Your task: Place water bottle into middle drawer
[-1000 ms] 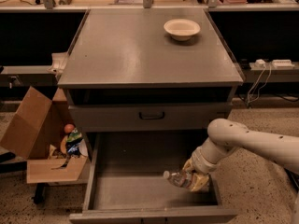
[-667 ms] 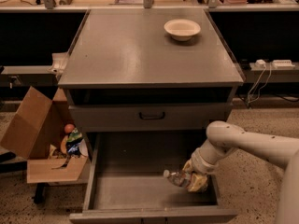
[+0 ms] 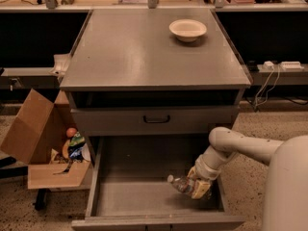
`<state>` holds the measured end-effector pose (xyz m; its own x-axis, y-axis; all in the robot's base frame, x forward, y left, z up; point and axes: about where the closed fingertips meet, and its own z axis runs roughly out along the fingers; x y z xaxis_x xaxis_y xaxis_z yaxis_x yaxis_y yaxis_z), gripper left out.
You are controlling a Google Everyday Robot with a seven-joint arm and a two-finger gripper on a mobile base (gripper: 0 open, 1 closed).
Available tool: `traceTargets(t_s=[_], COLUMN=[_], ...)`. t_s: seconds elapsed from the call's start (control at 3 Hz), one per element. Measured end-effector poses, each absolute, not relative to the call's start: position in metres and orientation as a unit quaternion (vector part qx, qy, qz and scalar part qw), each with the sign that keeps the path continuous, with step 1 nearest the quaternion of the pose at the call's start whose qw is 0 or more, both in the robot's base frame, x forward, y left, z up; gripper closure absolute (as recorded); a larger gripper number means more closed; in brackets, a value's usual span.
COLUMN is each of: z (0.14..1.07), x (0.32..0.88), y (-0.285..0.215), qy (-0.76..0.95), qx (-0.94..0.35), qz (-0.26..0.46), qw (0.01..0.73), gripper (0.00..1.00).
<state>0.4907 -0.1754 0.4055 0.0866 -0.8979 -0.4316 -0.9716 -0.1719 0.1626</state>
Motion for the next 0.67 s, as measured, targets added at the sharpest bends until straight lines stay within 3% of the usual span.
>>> traceTargets(t_s=[0.67], z=[0.3896], x=[0.4934], y=[-0.1778], qy=[0.646], qx=[-0.721], qz=[0.238], qw=[0.075], gripper=[0.11])
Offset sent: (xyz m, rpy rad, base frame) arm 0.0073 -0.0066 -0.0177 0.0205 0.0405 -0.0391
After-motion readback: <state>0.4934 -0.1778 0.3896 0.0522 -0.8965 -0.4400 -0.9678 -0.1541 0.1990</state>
